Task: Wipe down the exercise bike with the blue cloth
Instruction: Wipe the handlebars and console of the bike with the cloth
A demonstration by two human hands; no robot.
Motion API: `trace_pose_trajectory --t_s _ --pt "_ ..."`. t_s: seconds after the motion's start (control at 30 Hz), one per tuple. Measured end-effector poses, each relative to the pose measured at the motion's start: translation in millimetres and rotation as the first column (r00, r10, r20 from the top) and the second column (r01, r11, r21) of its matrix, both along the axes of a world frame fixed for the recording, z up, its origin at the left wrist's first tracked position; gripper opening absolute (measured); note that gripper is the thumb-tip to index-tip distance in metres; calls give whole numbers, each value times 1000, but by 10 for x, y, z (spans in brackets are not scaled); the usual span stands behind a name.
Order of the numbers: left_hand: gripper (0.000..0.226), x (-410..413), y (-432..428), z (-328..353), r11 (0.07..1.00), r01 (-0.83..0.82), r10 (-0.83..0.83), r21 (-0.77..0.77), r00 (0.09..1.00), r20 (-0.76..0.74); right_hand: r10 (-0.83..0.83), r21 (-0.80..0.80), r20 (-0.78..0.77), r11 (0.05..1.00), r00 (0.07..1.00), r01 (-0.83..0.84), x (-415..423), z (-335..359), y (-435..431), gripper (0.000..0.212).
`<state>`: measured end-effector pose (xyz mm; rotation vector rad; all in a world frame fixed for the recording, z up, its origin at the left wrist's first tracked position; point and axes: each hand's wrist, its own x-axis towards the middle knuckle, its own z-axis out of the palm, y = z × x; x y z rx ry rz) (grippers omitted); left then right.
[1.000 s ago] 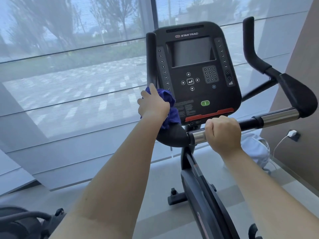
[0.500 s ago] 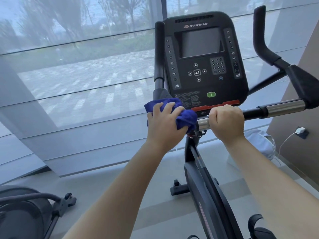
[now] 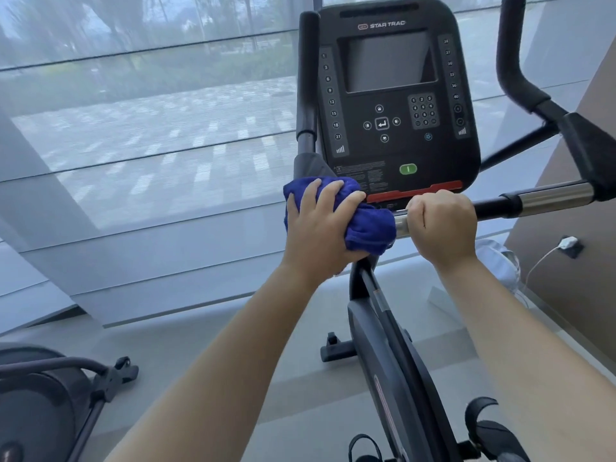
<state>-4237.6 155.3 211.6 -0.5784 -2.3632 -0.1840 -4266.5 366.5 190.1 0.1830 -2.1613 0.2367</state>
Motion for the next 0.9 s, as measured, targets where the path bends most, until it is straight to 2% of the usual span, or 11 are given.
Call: trace_pose_trajectory --t_s 0.13,0.23,0.3,0.33,0.4,0.47,0.63,0.73,0.9 --pt "68 -212 -350 121 958 281 -282 -53 959 -8 -5 -14 12 1000 1000 6 -22 -15 0 37" --pt "65 -356 -560 200 922 382 -380 -69 924 33 -13 -37 18 999 1000 13 -42 -29 -2 37" --pt "58 -392 -599 206 916 400 -400 2 915 48 -20 -45 15 999 1000 21 -51 -36 -8 37" --pt "55 -393 -592 203 914 394 -401 95 914 61 -26 -49 16 998 1000 27 -57 -42 -10 38" --pt "50 -404 -539 214 882 316 -375 349 920 115 -44 -68 23 997 999 45 -73 -58 -9 39" --pt "51 -421 -440 259 842 198 -319 502 933 166 -60 -88 14 994 998 61 -98 -72 -11 40" --pt "57 -458 -223 388 779 -46 -146 625 957 252 -51 -93 -2 994 999 50 -109 -85 -8 39" --pt "57 -543 -181 451 783 -167 -38 599 948 315 -38 -103 -8 994 999 37 -105 -78 -10 40" --pt "55 -746 -176 626 742 -285 -12 607 900 436 -24 -102 -13 994 1000 22 -108 -72 -6 42"
